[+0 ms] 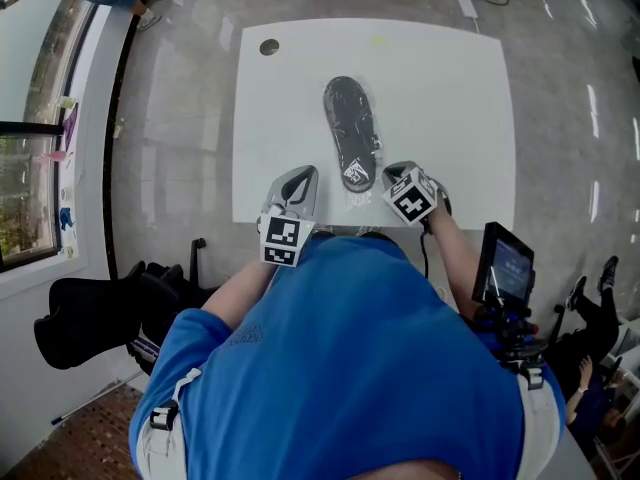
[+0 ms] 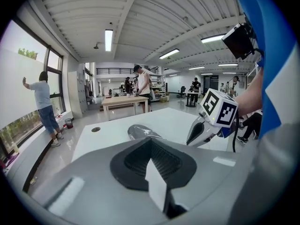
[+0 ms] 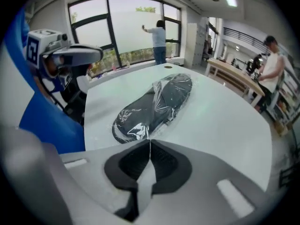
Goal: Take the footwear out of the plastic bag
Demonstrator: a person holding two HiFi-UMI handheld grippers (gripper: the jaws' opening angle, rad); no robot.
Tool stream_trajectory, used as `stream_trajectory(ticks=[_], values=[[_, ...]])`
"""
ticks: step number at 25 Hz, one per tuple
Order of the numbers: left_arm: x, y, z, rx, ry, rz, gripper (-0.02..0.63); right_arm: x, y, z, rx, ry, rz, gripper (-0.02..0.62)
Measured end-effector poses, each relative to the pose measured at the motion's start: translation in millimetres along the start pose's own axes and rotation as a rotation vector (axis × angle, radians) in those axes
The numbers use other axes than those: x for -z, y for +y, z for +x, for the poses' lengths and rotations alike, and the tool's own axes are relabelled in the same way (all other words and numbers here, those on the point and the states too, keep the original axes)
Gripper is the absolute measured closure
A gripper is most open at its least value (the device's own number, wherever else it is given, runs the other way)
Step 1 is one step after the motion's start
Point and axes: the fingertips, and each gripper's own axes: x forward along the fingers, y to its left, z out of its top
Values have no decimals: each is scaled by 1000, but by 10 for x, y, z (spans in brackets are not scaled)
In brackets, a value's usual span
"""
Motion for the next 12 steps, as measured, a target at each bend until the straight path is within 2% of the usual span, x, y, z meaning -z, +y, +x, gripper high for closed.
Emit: stream_trajectory(ticks=[6, 12], values=[[55, -25, 84, 30, 15, 20, 600, 141, 39, -7, -1, 75, -382, 588], [149, -41, 111, 44, 37, 26, 600, 241, 239, -69, -67, 84, -735, 588]])
